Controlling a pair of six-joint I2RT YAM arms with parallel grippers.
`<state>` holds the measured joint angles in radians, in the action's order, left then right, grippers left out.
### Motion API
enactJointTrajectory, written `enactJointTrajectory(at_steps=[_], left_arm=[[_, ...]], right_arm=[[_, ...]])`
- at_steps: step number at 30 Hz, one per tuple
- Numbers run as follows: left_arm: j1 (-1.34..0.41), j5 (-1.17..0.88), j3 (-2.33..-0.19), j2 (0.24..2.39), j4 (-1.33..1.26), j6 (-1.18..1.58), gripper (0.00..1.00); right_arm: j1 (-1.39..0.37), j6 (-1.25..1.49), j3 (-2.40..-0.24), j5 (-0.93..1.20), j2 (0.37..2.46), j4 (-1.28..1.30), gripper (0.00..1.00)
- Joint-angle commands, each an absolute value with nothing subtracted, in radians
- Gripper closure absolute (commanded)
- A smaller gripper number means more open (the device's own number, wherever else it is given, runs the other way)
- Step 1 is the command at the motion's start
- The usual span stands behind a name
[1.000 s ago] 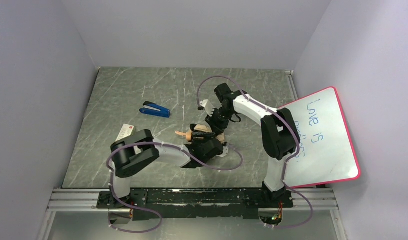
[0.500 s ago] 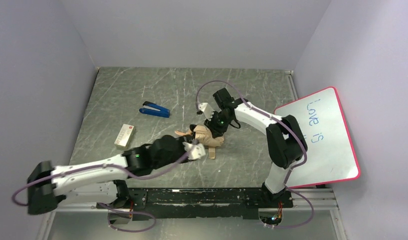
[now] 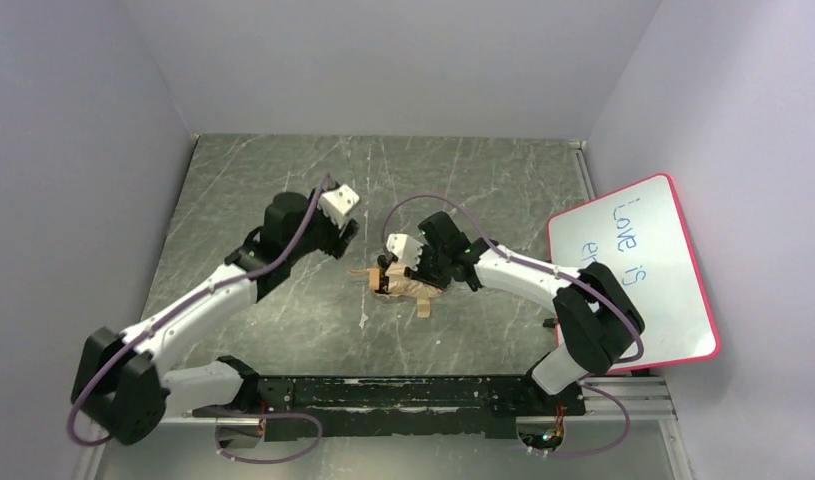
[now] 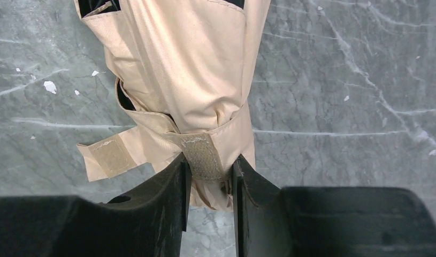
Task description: Put away the umbrella
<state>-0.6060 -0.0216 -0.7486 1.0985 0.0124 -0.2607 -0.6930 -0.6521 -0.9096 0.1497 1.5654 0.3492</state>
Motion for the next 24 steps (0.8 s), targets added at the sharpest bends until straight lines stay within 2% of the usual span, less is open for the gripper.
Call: enactJointTrajectory(at_steps=[1,5,11,17,24], left_arm=[[-0.475,-0.322,-0.888,1.244,-0.065,-0.229,0.3],[-0.43,-0.555,-0.996,1.387,-0.013,-0.315,0.28],[-0.43,-0.861,-1.212,1.656,0.29,-0.48,0.27],[-0.483,-0.848,-1.34,1.849,0.478,-0.58,0.27],[-0.571,-0.876,-1.39,1.952,0.607,-0.663,0.26]], right_arm=[[-0.745,-0.652,-0.806,0.085,1.604,0.266,0.79],[-0.777,-0.651,-0.774,0.053,1.595,0.24,0.8],[-0.809,-0.652,-0.736,0.004,1.581,0.205,0.8],[-0.829,-0.655,-0.718,0.002,1.571,0.191,0.81],[-0.839,-0.653,-0.698,-0.03,1.564,0.189,0.82]])
